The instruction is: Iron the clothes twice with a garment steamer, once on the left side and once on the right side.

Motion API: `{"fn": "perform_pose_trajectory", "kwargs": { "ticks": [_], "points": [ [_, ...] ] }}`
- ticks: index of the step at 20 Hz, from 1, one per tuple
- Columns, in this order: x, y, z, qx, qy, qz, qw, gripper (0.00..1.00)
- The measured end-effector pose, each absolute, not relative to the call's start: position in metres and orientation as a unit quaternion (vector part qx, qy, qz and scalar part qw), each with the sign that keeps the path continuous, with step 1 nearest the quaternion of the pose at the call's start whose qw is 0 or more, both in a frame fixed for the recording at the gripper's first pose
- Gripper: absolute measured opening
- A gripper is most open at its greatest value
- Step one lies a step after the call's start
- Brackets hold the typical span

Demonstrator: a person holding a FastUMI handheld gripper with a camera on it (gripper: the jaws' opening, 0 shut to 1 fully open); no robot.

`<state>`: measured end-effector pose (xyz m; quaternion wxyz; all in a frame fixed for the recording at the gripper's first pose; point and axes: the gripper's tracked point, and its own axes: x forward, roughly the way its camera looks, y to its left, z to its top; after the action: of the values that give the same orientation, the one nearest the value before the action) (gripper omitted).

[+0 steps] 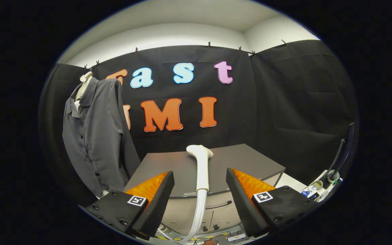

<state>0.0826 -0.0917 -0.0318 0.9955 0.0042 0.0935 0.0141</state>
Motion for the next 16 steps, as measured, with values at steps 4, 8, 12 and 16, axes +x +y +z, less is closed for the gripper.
{"fn": "perform_pose_trajectory", "kwargs": {
  "ticks": [4, 8, 12, 16],
  "points": [
    [0.117, -0.091, -0.031, 0.008, 0.128, 0.023, 0.992, 0.98],
    [0.16, -0.1, -0.039, 0.021, 0.177, 0.022, 0.984, 0.98],
    [0.211, -0.113, -0.051, 0.04, 0.222, 0.021, 0.974, 0.98],
    [0.251, -0.123, -0.074, 0.052, 0.269, 0.015, 0.962, 0.99]
  ]
}}
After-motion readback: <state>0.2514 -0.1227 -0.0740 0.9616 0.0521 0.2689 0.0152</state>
